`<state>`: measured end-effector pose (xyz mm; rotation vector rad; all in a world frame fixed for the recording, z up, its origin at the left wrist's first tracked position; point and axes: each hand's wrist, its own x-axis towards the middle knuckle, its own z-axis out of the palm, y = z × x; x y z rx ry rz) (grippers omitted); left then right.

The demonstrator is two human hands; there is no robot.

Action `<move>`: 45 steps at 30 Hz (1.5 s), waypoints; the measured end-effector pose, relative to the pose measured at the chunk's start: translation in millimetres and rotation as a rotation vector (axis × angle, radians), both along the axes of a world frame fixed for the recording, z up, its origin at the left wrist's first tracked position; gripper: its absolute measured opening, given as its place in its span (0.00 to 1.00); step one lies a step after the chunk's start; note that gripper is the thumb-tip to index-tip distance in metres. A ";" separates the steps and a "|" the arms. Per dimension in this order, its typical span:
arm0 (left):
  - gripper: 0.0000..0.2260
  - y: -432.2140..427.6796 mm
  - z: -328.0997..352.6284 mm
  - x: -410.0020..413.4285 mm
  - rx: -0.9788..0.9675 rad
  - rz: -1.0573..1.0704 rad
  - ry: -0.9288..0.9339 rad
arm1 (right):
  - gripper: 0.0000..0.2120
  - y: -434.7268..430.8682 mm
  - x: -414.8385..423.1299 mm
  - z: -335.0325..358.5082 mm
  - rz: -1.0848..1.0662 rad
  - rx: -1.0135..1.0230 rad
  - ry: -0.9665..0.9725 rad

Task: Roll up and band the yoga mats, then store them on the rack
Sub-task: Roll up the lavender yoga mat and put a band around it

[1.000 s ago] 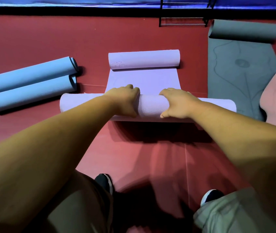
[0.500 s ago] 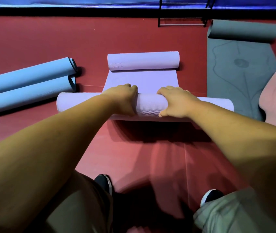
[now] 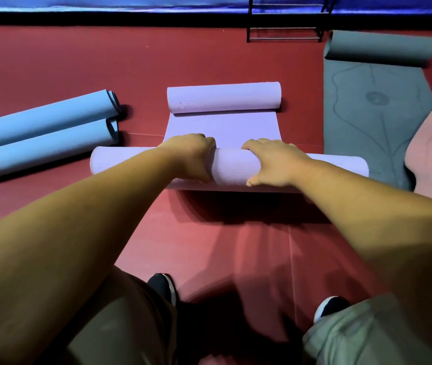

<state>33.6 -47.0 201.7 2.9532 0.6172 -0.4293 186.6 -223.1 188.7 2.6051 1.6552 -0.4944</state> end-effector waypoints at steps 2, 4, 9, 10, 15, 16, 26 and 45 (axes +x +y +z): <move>0.33 -1.8 -4.7 -2.9 0.063 -0.017 -0.014 | 0.41 -0.5 0.2 3.9 -0.012 -0.006 0.060; 0.37 -4.9 -8.4 -4.8 0.184 -0.064 -0.018 | 0.41 -1.1 2.3 4.5 -0.027 0.000 0.086; 0.24 -3.2 -0.2 -1.2 0.115 -0.044 -0.046 | 0.46 -2.0 2.8 -0.1 -0.011 -0.019 0.031; 0.22 -1.7 3.1 -1.0 0.078 -0.025 -0.037 | 0.49 -1.8 1.4 -1.4 -0.002 -0.025 -0.011; 0.29 2.3 3.6 -4.5 -0.008 0.015 0.007 | 0.44 1.1 -3.2 -2.5 -0.009 -0.024 -0.024; 0.31 2.5 0.8 -5.7 0.006 0.009 0.002 | 0.42 1.1 -2.3 -0.7 -0.014 -0.023 0.015; 0.28 1.6 0.4 -6.3 0.068 -0.021 0.013 | 0.54 0.1 -1.3 -1.5 -0.008 -0.059 -0.006; 0.22 4.1 0.7 -8.4 -0.019 0.017 0.068 | 0.55 -1.9 -3.5 -2.5 0.004 -0.090 -0.017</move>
